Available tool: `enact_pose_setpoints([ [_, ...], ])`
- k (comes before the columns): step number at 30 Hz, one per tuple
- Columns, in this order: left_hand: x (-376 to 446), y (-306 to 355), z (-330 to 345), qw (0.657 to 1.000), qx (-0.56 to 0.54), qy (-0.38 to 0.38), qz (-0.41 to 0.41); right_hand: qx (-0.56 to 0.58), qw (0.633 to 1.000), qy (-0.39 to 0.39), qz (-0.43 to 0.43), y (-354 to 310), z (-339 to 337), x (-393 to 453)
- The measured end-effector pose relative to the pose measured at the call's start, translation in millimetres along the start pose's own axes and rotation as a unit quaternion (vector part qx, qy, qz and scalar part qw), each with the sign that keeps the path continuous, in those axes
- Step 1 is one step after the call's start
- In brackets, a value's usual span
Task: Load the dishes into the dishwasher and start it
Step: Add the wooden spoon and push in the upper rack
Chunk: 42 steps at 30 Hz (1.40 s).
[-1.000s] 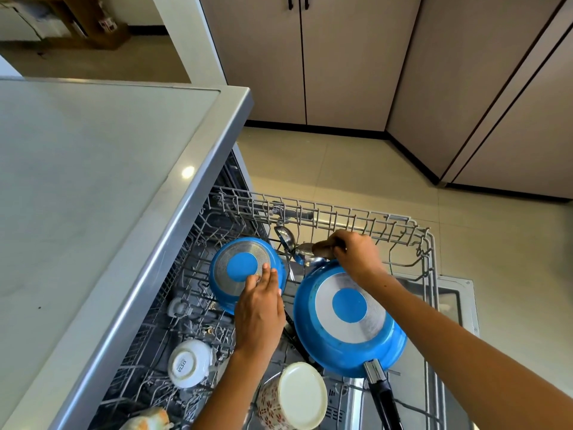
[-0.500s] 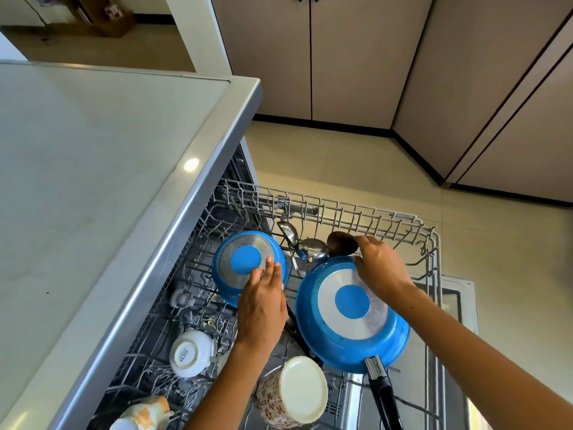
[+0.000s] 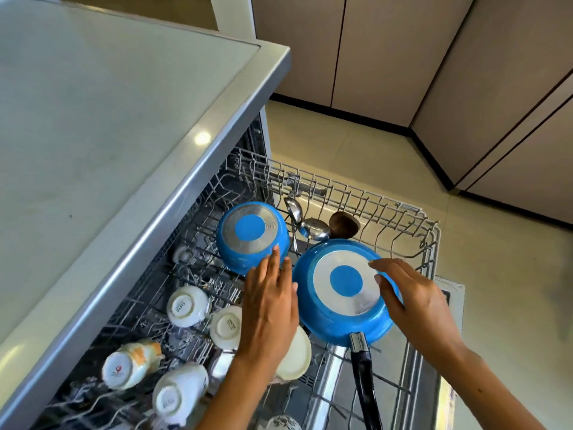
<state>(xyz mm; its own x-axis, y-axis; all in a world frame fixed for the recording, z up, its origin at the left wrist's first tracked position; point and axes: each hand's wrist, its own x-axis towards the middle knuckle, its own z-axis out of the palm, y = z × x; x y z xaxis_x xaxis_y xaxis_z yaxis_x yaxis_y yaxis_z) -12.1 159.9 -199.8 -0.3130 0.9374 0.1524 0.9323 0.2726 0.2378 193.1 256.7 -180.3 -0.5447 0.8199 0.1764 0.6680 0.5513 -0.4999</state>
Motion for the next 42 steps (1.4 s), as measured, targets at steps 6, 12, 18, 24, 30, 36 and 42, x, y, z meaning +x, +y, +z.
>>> enact_pose_setpoints([
  [6, -66.7, 66.4, -10.6, 1.000, -0.004, 0.027, -0.016, -0.006, 0.994, -0.021, -0.107, 33.7, -23.2, -38.6],
  [12, -132.4, 147.1, 9.3, 0.998, 0.019, 0.003, -0.056, -0.047, 0.969, -0.068, -0.231, 75.2, -38.4, -80.3],
  [18, -175.1, 224.7, 38.9, 0.988, 0.024, -0.021, -0.150, -0.079, 0.931, -0.114, -0.339, 93.2, -37.4, -93.6],
  [24, -200.7, 260.3, 68.4, 0.968, 0.013, -0.047, -0.245, -0.153, 0.906, -0.145, -0.367, 105.8, -31.3, -105.8],
  [30, -206.9, 258.4, 84.6, 0.962, 0.035, -0.038, -0.268, -0.207, 0.893, -0.120, -0.382, 113.8, -22.1, -113.6],
  [36, -213.0, 247.5, 100.3, 0.967, 0.058, 0.014, -0.247, -0.209, 0.894, -0.113, -0.381, 128.1, -6.4, -126.8],
  [42, -215.7, 230.0, 109.0, 0.969, 0.085, 0.067, -0.223, -0.212, 0.894, -0.154, -0.363, 123.4, 6.3, -127.1],
])
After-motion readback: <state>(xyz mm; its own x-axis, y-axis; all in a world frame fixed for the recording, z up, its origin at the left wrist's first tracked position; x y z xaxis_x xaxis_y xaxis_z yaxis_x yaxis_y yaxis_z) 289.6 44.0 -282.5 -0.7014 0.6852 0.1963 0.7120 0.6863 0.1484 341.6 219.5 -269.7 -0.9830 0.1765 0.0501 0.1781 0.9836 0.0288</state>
